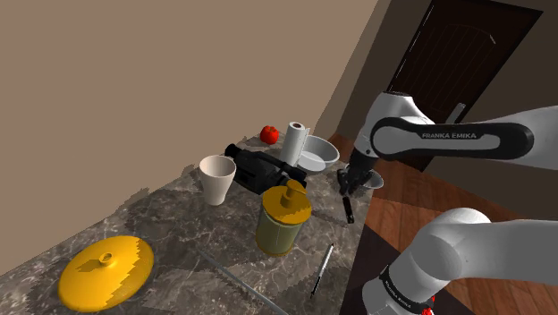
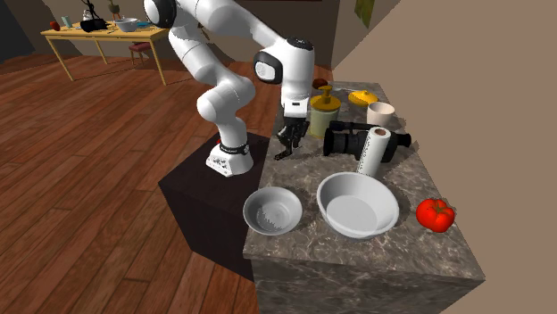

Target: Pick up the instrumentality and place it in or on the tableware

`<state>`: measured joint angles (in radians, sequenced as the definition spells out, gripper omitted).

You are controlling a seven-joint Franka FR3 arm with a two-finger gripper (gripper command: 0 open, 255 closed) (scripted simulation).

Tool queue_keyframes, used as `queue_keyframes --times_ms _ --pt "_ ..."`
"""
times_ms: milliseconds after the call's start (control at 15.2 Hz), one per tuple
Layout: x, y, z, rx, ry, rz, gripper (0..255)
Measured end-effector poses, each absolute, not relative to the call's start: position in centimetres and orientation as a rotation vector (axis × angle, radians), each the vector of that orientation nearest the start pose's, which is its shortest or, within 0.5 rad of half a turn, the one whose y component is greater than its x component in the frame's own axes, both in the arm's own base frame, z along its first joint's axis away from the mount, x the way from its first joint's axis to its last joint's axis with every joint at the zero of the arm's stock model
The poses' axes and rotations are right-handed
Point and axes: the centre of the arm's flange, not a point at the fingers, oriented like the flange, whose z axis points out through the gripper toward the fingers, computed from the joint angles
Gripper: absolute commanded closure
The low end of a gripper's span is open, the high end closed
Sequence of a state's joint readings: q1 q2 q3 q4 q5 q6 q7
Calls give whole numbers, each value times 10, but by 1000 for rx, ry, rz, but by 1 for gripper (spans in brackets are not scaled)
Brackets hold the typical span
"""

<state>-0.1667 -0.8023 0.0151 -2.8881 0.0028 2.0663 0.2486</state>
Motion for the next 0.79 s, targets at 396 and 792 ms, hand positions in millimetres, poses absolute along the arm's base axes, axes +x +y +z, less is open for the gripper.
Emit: queue_keyframes --times_ms 396,792 --pt "287 -44 418 -3086 636 30 255" --pt "297 -59 423 -3100 599 30 0"
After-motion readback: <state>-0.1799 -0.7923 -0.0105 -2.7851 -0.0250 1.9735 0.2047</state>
